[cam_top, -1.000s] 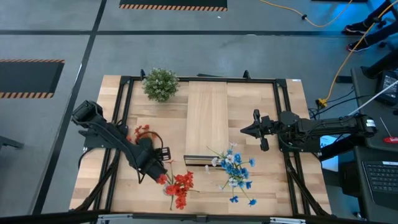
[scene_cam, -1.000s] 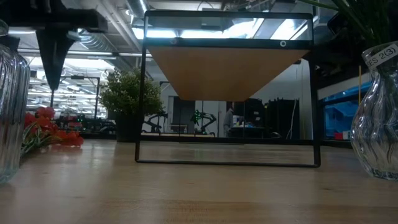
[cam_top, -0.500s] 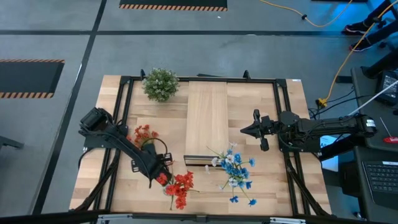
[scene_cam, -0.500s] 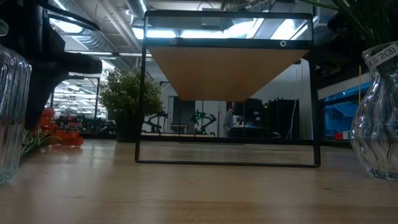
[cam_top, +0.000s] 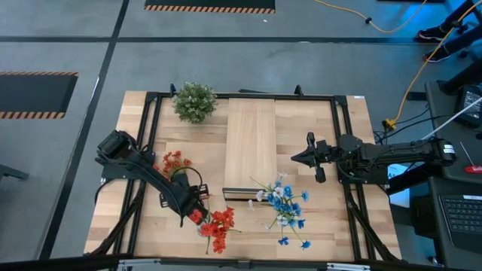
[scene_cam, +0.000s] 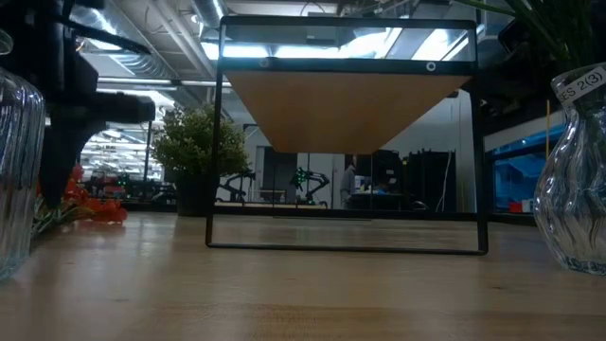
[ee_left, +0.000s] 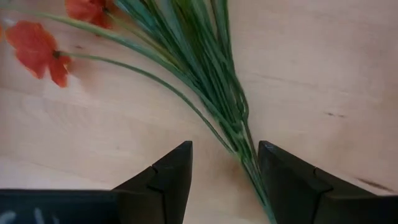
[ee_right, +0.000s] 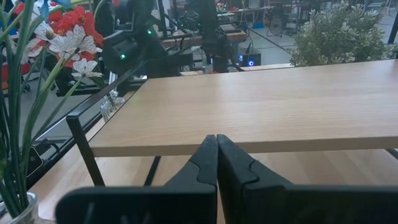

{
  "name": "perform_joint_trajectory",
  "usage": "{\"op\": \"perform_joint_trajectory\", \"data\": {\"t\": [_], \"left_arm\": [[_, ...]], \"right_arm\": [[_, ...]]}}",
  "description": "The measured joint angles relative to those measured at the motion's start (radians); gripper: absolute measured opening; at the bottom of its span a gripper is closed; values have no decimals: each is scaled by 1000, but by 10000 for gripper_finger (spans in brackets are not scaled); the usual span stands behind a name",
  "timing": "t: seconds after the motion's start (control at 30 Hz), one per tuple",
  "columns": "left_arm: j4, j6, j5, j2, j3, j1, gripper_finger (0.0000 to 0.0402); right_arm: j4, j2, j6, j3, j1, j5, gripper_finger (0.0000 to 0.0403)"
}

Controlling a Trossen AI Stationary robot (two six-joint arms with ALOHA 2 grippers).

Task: Pick and place flowers into a vace then onto a shelf
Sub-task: Put the orange flowers into the left transparent flower vase

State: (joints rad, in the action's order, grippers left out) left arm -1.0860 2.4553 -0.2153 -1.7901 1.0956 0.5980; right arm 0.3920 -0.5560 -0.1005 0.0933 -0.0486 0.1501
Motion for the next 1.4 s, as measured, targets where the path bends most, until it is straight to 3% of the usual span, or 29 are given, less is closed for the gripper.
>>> {"op": "perform_joint_trajectory", "data": {"t": [0.47, 0.93, 1.4], "left_arm": [[151, 4, -61, 6, -137, -32, 175], [144, -24, -78, 3, -146, -33, 171], [147, -95, -153, 3, -191, -29, 72]], "right_arm": [[0, 0, 1, 0, 0, 0, 0], [0, 0, 3, 0, 0, 0, 0], [0, 0, 0, 0, 0, 0, 0]]}}
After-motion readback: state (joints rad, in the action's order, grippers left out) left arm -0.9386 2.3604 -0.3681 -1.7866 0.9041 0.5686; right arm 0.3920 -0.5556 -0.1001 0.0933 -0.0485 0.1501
